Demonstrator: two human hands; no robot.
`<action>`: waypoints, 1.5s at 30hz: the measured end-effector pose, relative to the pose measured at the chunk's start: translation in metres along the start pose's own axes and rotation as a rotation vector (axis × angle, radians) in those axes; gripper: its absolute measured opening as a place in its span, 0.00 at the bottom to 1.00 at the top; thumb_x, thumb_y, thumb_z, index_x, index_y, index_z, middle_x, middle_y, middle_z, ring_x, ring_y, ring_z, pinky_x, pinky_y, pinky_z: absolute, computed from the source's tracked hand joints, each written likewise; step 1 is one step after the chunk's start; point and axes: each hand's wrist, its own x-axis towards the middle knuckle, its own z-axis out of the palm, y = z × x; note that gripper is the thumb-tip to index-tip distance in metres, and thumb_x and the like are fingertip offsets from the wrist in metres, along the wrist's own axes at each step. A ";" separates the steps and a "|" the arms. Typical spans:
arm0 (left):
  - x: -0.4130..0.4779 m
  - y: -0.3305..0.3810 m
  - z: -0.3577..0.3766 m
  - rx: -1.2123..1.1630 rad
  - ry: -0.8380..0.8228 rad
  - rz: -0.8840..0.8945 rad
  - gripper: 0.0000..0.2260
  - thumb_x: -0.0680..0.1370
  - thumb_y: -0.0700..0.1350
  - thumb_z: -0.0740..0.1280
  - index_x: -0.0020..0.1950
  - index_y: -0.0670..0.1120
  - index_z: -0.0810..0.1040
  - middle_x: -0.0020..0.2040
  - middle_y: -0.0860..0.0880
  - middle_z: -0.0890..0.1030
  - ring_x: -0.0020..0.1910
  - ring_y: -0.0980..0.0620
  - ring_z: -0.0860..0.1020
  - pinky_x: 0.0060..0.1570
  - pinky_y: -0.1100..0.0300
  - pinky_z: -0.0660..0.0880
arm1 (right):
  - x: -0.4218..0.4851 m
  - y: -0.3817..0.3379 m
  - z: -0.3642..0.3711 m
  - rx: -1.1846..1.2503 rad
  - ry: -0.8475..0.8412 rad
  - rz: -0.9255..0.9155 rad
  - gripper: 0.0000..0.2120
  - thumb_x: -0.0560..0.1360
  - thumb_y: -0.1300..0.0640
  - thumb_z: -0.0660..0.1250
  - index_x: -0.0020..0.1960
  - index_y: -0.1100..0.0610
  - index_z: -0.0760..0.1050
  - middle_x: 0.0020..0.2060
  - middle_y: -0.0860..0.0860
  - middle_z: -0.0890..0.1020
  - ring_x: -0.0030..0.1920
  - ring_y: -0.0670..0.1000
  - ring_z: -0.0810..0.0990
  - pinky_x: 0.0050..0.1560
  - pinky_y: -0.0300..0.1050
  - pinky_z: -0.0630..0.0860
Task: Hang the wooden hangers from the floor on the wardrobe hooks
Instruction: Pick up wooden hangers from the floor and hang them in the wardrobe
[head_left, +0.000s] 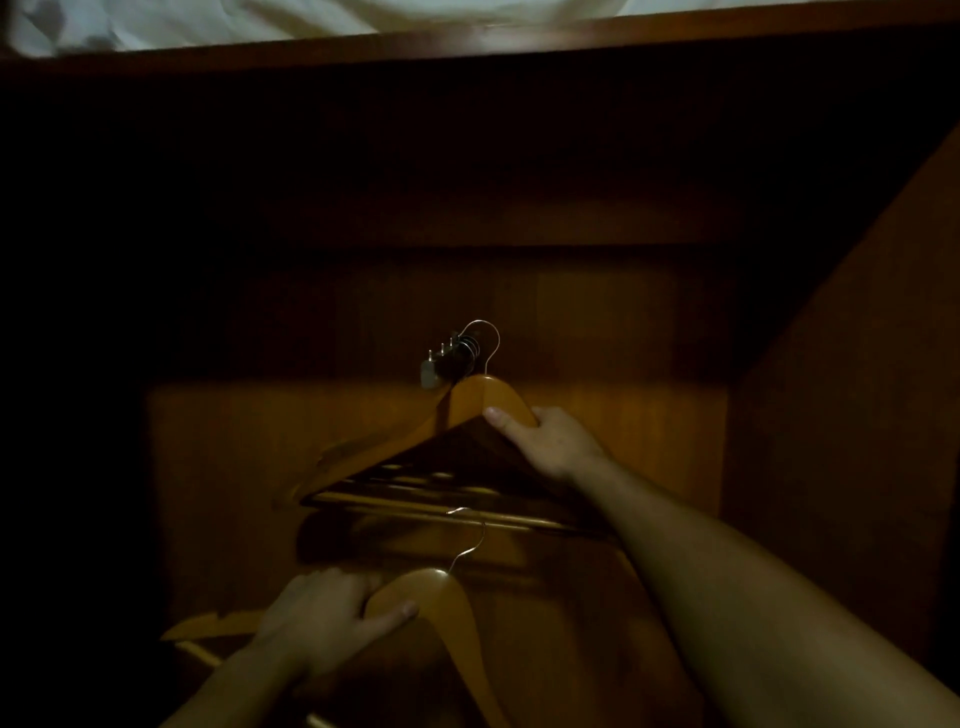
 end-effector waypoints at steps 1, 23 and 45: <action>0.002 -0.001 -0.001 -0.004 0.018 -0.006 0.31 0.63 0.80 0.42 0.43 0.62 0.73 0.42 0.59 0.80 0.44 0.62 0.78 0.52 0.59 0.74 | 0.000 -0.001 0.001 -0.015 0.001 -0.006 0.68 0.42 0.09 0.45 0.67 0.50 0.76 0.56 0.50 0.83 0.55 0.54 0.82 0.59 0.57 0.78; 0.038 -0.005 -0.042 0.007 0.165 -0.077 0.20 0.74 0.73 0.49 0.47 0.61 0.70 0.34 0.56 0.77 0.34 0.63 0.75 0.36 0.63 0.68 | 0.029 -0.006 0.012 -0.171 -0.018 -0.037 0.41 0.71 0.21 0.54 0.68 0.51 0.73 0.54 0.50 0.81 0.53 0.53 0.81 0.58 0.56 0.79; 0.044 -0.010 -0.037 0.002 0.162 -0.133 0.21 0.73 0.74 0.48 0.45 0.61 0.72 0.36 0.55 0.80 0.36 0.62 0.78 0.42 0.61 0.74 | 0.038 -0.001 0.024 -0.206 -0.068 0.038 0.44 0.73 0.23 0.54 0.76 0.54 0.66 0.68 0.54 0.76 0.65 0.57 0.76 0.63 0.54 0.73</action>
